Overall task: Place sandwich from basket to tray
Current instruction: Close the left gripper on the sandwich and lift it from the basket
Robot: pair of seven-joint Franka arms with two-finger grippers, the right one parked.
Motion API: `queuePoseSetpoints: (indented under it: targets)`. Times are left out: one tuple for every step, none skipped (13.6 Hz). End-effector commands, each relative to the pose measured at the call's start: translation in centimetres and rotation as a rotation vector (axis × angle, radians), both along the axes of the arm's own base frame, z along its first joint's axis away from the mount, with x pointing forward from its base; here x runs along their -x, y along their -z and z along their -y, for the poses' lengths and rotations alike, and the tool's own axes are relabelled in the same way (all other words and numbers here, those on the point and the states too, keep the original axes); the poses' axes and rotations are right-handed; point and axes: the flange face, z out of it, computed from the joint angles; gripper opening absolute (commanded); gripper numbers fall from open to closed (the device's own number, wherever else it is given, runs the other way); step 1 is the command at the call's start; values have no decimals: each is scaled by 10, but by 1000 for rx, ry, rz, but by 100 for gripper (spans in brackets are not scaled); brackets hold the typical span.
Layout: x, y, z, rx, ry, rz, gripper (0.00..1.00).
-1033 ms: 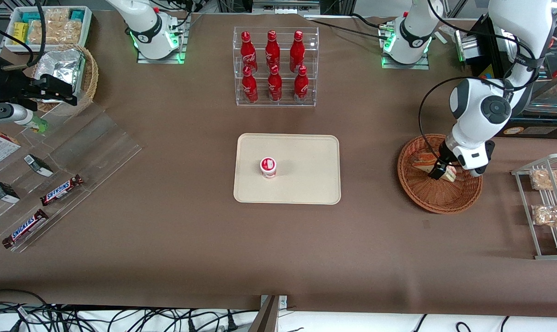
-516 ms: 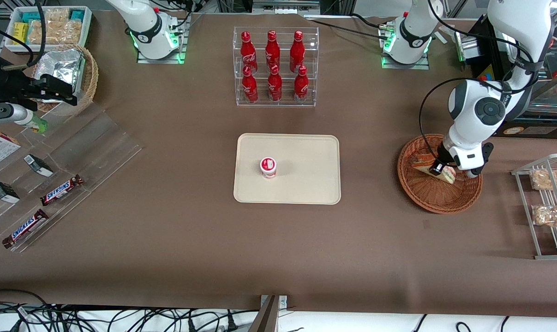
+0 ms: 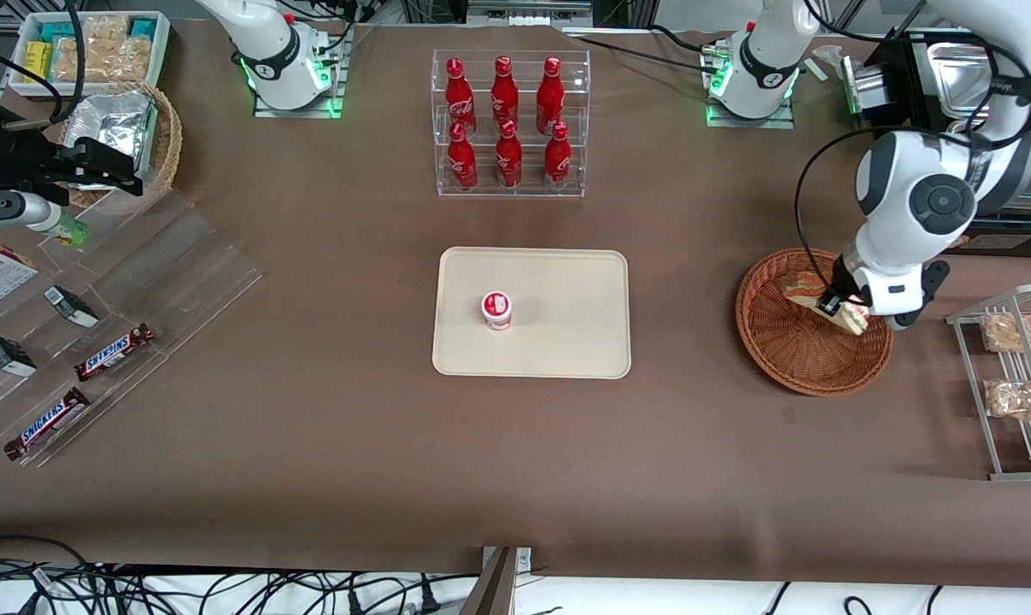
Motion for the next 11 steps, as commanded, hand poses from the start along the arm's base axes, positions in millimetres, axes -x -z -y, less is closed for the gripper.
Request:
queuePoseSetpoints:
  targets:
    - [-21, -53, 15, -14, 93, -45, 0]
    - [-29, -76, 21, 22, 115, -58, 0]
    - [-35, -100, 23, 63, 149, -71, 0]
    - [-40, -120, 26, 91, 197, -88, 0]
    - [-41, -137, 29, 100, 254, -104, 0]
    - [-41, -148, 39, 108, 323, -121, 0]
    - [-42, -160, 55, 127, 389, -117, 0]
    - [-43, -171, 68, 150, 421, -96, 0]
    - [-43, -175, 95, 165, 474, -88, 0]
    - [-41, -168, 132, 169, 564, -95, 0]
    - [-41, -165, 156, 179, 627, -80, 0]
